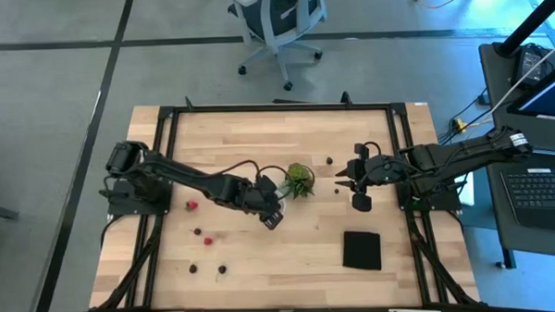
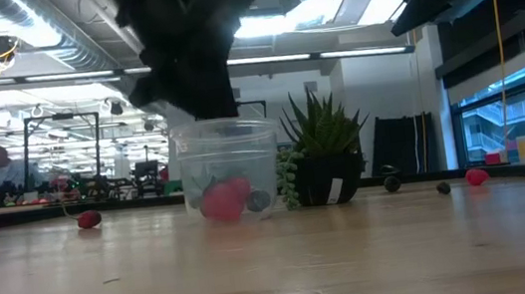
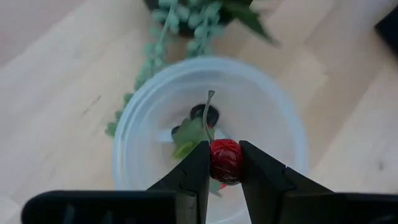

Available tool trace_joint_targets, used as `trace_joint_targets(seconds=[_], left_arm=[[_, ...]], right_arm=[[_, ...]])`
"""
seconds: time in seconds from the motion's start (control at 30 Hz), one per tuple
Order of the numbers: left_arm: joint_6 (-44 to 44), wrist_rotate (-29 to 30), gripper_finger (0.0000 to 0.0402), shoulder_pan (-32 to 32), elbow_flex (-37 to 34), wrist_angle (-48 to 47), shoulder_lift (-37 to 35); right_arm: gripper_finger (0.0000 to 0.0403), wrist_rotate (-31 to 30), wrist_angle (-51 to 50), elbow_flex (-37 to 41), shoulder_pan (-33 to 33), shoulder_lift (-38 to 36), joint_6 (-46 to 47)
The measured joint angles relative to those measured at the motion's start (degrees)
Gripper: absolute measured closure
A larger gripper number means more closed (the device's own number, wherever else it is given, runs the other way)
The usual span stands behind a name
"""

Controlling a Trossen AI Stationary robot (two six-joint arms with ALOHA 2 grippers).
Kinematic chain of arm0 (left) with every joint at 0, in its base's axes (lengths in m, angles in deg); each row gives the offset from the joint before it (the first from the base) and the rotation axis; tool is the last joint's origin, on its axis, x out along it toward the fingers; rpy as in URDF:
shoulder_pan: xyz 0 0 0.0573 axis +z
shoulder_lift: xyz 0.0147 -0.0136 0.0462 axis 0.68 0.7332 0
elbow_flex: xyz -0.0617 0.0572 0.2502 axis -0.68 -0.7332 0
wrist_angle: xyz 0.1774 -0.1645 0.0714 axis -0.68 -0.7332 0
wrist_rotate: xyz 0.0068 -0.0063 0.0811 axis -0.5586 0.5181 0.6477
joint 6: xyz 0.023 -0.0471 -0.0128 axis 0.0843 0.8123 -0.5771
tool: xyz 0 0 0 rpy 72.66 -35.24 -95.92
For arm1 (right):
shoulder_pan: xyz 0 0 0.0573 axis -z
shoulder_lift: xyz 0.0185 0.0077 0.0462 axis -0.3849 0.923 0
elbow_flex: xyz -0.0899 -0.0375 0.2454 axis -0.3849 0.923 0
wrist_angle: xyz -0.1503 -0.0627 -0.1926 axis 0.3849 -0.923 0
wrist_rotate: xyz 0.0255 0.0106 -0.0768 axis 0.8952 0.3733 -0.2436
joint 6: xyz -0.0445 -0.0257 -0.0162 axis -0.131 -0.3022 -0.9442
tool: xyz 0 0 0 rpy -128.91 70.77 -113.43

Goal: Pick and placing Produce into tupperware
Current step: Put the bottom red cherry into the transparent container

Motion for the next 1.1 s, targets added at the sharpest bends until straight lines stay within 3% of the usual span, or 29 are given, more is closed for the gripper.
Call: trace_joint_targets(seconds=[0.23, 0.8, 1.1], left_arm=[[0.0, -1.3, 0.033, 0.1, 0.0, 0.2, 3.5], [-0.5, -1.1, 0.0328, 0.1, 0.0, 0.2, 3.4], [-0.5, -2.4, 0.0269, 0.1, 0.0, 0.2, 3.4]], right_arm=[[0.0299, 0.0, 0.0, 0.0, 0.0, 0.0, -0.1], [0.0299, 0.0, 0.0, 0.0, 0.0, 0.0, 0.0], [0.0299, 0.0, 0.0, 0.0, 0.0, 0.0, 0.0]])
